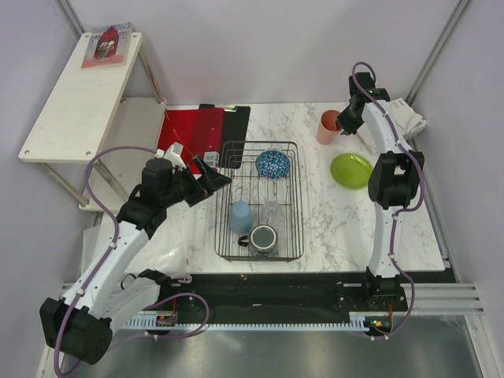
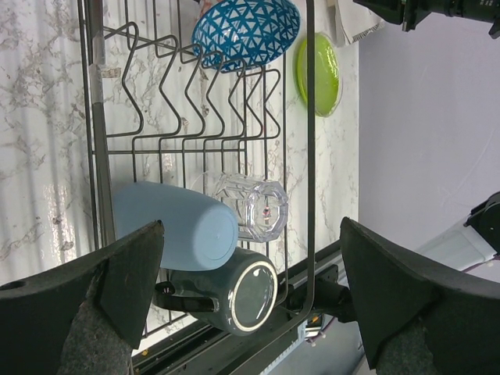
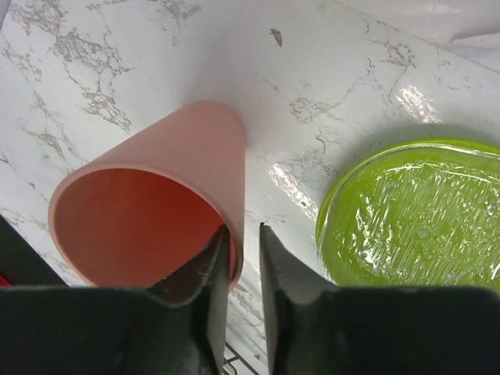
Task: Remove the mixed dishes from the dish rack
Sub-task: Place the cup at the center of the board, then pick up the cup from the dish rack.
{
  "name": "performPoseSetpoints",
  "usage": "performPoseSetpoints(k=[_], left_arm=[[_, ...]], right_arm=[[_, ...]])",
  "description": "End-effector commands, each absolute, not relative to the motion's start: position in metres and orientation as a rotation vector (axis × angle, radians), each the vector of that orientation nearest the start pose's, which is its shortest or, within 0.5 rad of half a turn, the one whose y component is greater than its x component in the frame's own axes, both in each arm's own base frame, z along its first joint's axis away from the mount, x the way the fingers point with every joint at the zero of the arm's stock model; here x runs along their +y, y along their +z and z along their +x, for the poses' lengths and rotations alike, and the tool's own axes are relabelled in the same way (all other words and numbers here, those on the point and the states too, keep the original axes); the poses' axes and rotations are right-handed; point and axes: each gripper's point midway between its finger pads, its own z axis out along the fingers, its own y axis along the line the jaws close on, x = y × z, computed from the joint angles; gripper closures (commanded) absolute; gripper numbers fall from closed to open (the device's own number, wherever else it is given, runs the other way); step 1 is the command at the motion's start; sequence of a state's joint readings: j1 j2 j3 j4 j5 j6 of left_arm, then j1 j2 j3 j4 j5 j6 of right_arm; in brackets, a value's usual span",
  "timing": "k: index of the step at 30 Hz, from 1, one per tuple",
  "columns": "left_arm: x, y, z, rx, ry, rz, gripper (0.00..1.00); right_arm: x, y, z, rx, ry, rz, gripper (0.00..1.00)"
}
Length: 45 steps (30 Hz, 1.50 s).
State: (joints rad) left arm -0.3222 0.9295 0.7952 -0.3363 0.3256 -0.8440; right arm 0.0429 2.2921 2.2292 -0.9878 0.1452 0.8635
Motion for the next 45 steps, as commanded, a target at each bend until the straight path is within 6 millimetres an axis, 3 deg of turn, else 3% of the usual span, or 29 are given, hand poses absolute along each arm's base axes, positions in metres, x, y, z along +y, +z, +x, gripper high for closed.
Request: performPoseSetpoints(k=[1,7,13,18,19,20,22,23,24,25,26,27,28,29,30,32,33,35,36,37,39,45], left_arm=[[-0.183,0.221,0.262,2.158,-1.062,-0.318,0.01],[-0.183,0.219,0.260,2.159,-1.068,-0.319,0.01],[-0.181,0.224,0.260,2.137,-1.058,-0.299,0.01],[-0.180,0.228,0.262,2.119,-1.044,-0.290,0.01],[-0.179,0.228,0.262,2.118,-1.038,-0.289,0.01],[-0.179,0.228,0.262,2.118,-1.038,-0.285,0.01],[-0.178,0.229,0.264,2.111,-1.023,-0.272,0.01],[-0.177,0.229,0.264,2.111,-1.014,-0.260,0.01],[-0.177,0.230,0.264,2.108,-1.009,-0.250,0.01],[-0.176,0.230,0.265,2.104,-0.997,-0.248,0.01],[-0.175,0.230,0.265,2.102,-0.985,-0.226,0.01],[-0.175,0.229,0.266,2.104,-0.976,-0.219,0.01],[-0.174,0.227,0.266,2.108,-0.959,-0.214,0.01],[-0.173,0.226,0.267,2.109,-0.940,-0.187,0.00],[-0.173,0.227,0.269,2.106,-0.921,-0.176,0.01],[-0.176,0.223,0.267,2.125,-0.875,-0.116,0.01],[-0.173,0.226,0.271,2.111,-0.818,-0.115,0.01],[-0.181,0.223,0.263,2.133,-0.749,-0.022,0.00],[-0.177,0.226,0.269,2.120,-0.669,-0.023,0.00],[-0.190,0.225,0.260,2.130,-0.662,0.049,0.00],[-0.195,0.220,0.259,2.150,-0.593,0.118,0.01],[-0.215,0.196,0.252,2.215,-0.518,0.240,0.01]], right_arm=[[0.030,0.146,0.550,2.344,0.163,1.035,0.68],[0.031,0.165,0.551,2.309,0.169,1.004,0.55],[0.040,0.203,0.544,2.247,0.205,0.947,0.49],[0.056,0.245,0.528,2.187,0.278,0.883,0.46],[0.060,0.240,0.521,2.207,0.283,0.877,0.46],[0.061,0.255,0.514,2.184,0.308,0.860,0.46],[0.075,0.253,0.502,2.211,0.354,0.817,0.46],[0.082,0.271,0.492,2.182,0.394,0.781,0.46],[0.098,0.261,0.486,2.194,0.423,0.723,0.46],[0.110,0.286,0.471,2.152,0.481,0.628,0.46],[0.122,0.291,0.463,2.135,0.514,0.550,0.45],[0.149,0.279,0.455,2.124,0.585,0.440,0.45],[0.163,0.283,0.445,2.098,0.633,0.370,0.45],[0.177,0.307,0.424,2.028,0.702,0.255,0.43],[0.198,0.294,0.412,2.005,0.739,0.175,0.40],[0.206,0.302,0.390,1.948,0.738,0.117,0.36],[0.216,0.287,0.380,1.967,0.706,0.068,0.35],[0.221,0.276,0.369,1.984,0.679,0.033,0.34],[0.227,0.259,0.359,2.023,0.672,-0.004,0.34],[0.230,0.254,0.354,2.032,0.677,-0.016,0.34],[0.237,0.236,0.343,2.063,0.666,-0.039,0.34],[0.248,0.229,0.318,2.032,0.720,-0.095,0.35]])
